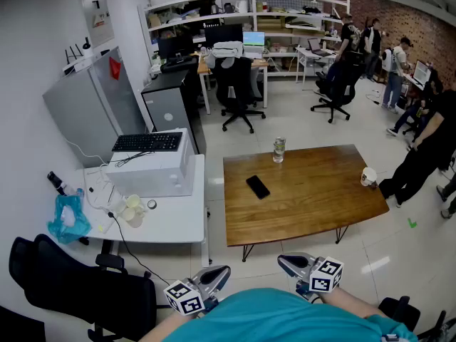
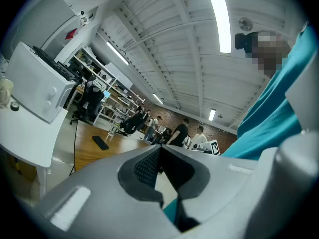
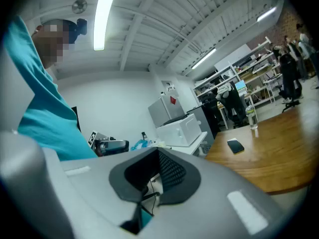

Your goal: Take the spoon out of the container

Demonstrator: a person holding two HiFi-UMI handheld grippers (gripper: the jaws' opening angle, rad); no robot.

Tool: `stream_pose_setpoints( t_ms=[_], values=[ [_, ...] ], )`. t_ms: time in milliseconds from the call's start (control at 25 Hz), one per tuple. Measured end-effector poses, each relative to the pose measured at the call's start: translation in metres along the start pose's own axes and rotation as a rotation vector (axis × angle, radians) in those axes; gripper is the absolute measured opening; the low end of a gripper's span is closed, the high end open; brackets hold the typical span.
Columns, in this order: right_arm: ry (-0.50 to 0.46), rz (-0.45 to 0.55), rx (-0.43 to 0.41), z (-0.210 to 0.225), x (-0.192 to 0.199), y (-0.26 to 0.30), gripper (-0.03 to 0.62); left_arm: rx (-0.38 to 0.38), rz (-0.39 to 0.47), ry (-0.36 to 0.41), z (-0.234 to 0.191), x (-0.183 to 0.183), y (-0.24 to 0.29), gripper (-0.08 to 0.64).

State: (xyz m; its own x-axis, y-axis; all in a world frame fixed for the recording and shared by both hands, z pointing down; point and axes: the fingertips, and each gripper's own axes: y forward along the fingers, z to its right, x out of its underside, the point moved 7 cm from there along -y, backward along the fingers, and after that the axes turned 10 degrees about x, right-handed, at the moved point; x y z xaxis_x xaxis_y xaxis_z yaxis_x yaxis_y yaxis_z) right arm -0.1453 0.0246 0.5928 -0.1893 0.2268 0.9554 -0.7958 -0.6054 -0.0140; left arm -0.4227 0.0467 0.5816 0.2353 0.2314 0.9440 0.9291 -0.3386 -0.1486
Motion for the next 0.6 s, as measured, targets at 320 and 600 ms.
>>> stream_pose_setpoints(
  t_ms=[320,600],
  values=[
    [-0.007,0.026,0.026,0.023,-0.009,-0.036,0.002,0.026,-0.008,-0.023,0.007,0.005,0.046,0.0],
    [-0.011,0.041,0.07,0.06,-0.025,-0.118,0.002,0.073,-0.026,-0.025,0.037,0.023,0.131,0.0]
  ],
)
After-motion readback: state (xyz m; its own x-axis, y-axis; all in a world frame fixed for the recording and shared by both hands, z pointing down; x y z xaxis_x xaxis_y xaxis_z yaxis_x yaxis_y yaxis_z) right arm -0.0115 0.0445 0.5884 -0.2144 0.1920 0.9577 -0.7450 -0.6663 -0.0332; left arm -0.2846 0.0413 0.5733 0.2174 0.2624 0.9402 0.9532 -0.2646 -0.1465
